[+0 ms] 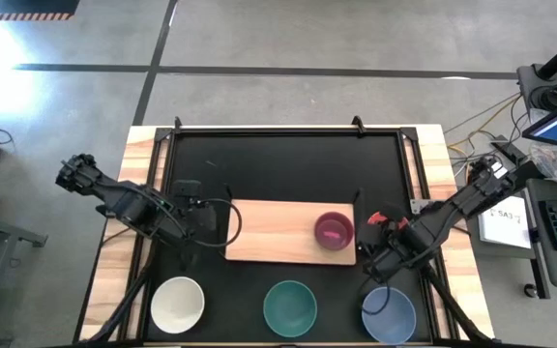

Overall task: Place and stack bowls onto a shelf
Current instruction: Put the orange bowl on the shelf

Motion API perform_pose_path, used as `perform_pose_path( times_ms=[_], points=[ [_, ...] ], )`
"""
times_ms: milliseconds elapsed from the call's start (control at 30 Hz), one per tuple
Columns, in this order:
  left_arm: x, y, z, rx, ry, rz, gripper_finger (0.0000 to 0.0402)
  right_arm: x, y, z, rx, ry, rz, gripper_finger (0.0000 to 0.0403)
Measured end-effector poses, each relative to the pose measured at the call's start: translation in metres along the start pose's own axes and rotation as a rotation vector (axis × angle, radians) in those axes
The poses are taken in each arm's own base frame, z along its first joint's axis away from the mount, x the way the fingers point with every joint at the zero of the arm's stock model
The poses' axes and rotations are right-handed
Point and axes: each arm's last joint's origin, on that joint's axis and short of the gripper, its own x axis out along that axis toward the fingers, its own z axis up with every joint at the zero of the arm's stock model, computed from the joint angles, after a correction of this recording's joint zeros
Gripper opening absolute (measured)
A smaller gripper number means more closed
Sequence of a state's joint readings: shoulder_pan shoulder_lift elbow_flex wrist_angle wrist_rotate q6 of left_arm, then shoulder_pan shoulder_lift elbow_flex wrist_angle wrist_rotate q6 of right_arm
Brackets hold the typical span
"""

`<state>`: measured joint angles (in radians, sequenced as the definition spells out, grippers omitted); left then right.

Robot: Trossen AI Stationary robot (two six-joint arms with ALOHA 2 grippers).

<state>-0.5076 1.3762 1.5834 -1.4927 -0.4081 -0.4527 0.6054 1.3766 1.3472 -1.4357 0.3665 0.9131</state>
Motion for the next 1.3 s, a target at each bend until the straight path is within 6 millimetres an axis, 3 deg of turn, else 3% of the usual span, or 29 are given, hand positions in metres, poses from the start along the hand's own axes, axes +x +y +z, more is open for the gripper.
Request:
perform_pose_path(
  times_ms=[300, 533, 900, 1067, 1300],
  points=[
    [0.003, -0.002, -0.002, 0.017, 0.010, 0.005, 0.0119, 0.001, -0.017, 0.004, 0.022, 0.079, -0.029, 0.0091],
    [0.004, -0.003, -0.002, 0.020, 0.010, 0.006, 0.0119, -0.004, -0.023, -0.007, 0.226, 0.210, 0.060, 0.0091],
    [0.009, -0.003, -0.008, 0.061, 0.044, 0.022, 0.0119, 0.025, -0.005, -0.028, 0.258, 0.381, 0.142, 0.0095],
    [0.008, -0.002, -0.010, 0.054, 0.039, 0.020, 0.0119, 0.034, -0.001, -0.031, 0.262, 0.377, 0.253, 0.0122],
    [0.008, -0.002, -0.010, 0.052, 0.039, 0.021, 0.0119, 0.058, -0.004, -0.045, 0.204, 0.415, 0.191, 0.0158]
  ],
)
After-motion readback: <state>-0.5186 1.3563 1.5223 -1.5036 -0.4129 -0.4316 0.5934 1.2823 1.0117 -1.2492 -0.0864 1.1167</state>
